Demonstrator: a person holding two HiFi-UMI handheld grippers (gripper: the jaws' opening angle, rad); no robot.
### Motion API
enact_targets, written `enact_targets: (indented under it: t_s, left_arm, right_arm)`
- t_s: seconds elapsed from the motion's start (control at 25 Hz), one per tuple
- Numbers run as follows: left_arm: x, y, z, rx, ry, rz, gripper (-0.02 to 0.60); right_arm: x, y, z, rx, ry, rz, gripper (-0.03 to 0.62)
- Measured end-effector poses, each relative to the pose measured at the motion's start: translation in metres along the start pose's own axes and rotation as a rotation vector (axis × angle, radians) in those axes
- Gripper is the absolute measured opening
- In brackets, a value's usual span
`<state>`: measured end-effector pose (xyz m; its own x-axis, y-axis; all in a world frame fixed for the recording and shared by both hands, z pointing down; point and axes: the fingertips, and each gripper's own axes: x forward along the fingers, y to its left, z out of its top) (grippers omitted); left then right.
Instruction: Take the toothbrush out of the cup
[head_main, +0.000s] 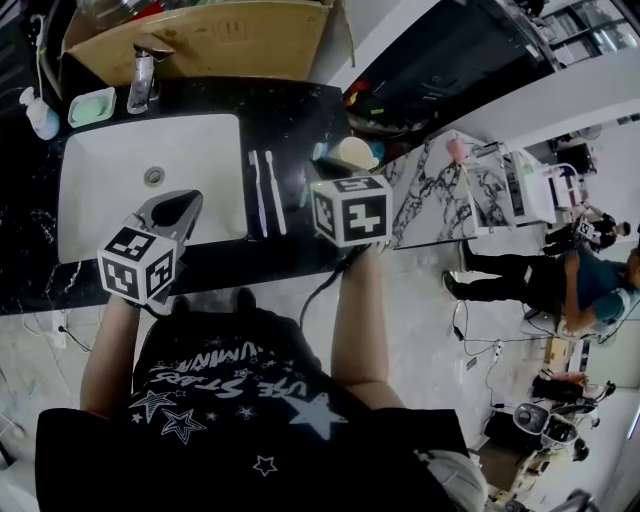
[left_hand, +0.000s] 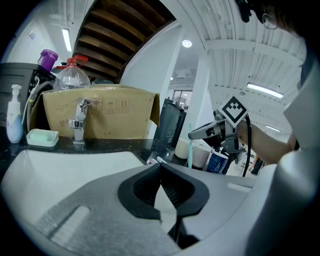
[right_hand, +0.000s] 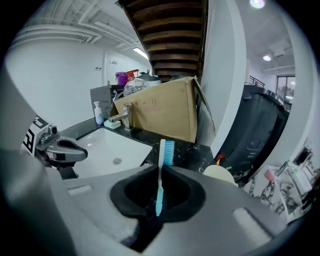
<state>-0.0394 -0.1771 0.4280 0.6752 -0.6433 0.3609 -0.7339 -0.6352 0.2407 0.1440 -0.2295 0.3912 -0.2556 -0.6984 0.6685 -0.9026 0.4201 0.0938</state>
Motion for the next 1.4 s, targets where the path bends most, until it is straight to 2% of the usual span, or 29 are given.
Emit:
enact_targets:
  t_s: [0.2, 0.44, 0.68, 0.88, 1.4]
  left_arm:
    - [0.003, 0.004, -0.001, -0.006, 0.004, -0.006, 0.009]
    - [0.007, 0.006, -0.007, -0.014, 0.025, -0.012, 0.009]
    - [0.014, 0.013, -0.009, -0.01, 0.049, -0.011, 0.009]
    - [0.025, 0.016, -0.013, 0.006, 0.089, -0.025, 0.009]
    - [0.052, 0.018, -0.018, 0.012, 0.149, -0.052, 0.009]
  right_arm:
    - [0.02, 0.006, -0.017, 0.071, 0.04, 0.044, 0.028]
    - [0.046, 0.006, -0.035, 0.228, 0.032, 0.047, 0.028]
    - [0.066, 0.002, -0.049, 0.295, 0.038, 0.02, 0.028]
    - [0.084, 0.002, -0.06, 0.309, 0.074, 0.01, 0.028]
    - [0.102, -0.002, -0.071, 0.233, 0.117, -0.02, 0.029]
